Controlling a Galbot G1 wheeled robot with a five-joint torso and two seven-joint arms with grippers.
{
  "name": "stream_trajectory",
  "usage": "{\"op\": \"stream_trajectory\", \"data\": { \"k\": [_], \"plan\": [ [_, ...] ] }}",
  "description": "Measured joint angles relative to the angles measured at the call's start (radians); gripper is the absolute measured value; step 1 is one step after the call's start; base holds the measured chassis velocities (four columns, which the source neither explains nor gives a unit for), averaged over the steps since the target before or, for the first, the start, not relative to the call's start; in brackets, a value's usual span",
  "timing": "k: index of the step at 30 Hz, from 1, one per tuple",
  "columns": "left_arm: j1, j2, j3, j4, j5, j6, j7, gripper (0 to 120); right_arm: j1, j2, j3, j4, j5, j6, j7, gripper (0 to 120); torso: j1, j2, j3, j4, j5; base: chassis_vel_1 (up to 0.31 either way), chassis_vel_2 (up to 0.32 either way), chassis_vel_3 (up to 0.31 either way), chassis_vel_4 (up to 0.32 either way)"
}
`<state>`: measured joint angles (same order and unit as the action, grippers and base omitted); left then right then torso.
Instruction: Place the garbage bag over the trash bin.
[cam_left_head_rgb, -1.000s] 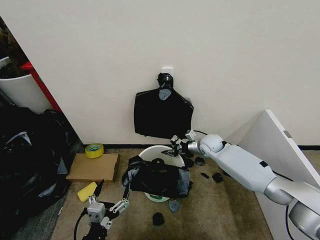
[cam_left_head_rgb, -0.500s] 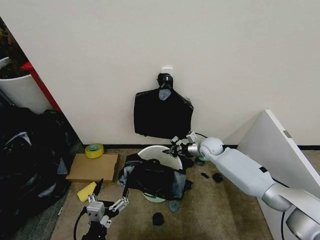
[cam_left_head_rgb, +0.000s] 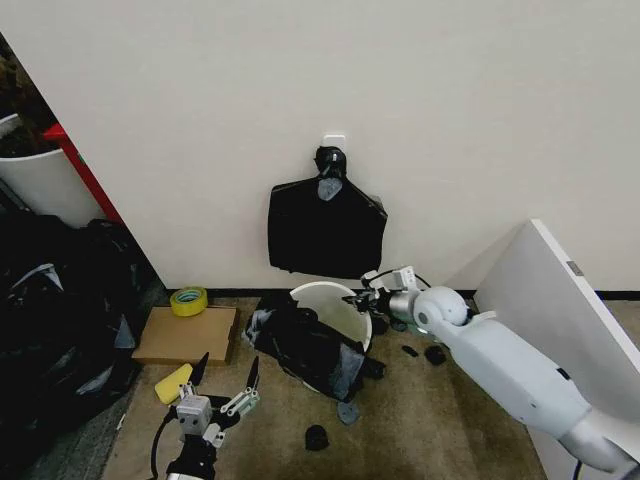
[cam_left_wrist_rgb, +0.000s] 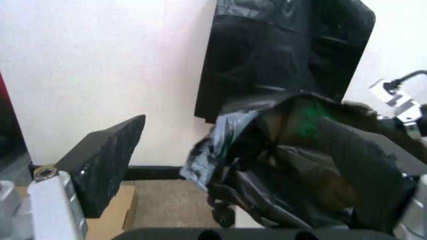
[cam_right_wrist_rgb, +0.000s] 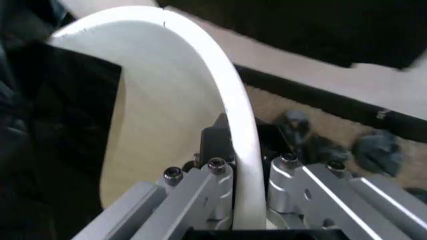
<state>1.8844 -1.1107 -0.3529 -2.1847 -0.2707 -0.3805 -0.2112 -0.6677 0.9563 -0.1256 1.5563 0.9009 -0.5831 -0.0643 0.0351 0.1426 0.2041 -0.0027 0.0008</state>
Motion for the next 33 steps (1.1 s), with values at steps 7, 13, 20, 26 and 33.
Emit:
{"op": "stream_trajectory", "data": {
  "k": [7,13,20,26,33],
  "plan": [
    [-0.012,0.008,0.004,-0.022,-0.01,0.02,0.0,100,-0.143,-0.013,0.097,0.112,0.017,0.01,0.123,2,0.0,0.0,0.0,0.0,-0.0002,0.0,0.0,0.0,0.0],
    [-0.006,0.015,0.001,-0.036,-0.017,0.023,0.0,100,-0.235,0.015,0.147,0.201,0.129,-0.023,0.332,2,0.0,0.0,0.0,0.0001,-0.0005,0.0,0.0,0.0,0.0],
    [0.014,0.014,-0.007,-0.051,-0.029,0.023,-0.004,100,-0.321,0.104,0.175,0.286,0.173,0.056,0.578,2,0.0,0.0,0.0,0.0002,-0.0005,0.0,0.0,0.0,0.0],
    [0.026,0.014,-0.012,-0.058,-0.033,0.024,-0.013,100,-0.376,0.203,0.173,0.305,0.143,0.166,0.731,2,0.0,0.0,0.0,0.0,-0.0004,0.0,0.0,0.0,0.0],
    [0.038,0.013,-0.017,-0.06,-0.04,0.033,-0.029,99,-0.407,0.254,0.163,0.305,0.094,0.24,0.752,2,0.0,0.0,0.0,0.0001,-0.0003,0.0,0.0,0.0,0.0]
  ]
}}
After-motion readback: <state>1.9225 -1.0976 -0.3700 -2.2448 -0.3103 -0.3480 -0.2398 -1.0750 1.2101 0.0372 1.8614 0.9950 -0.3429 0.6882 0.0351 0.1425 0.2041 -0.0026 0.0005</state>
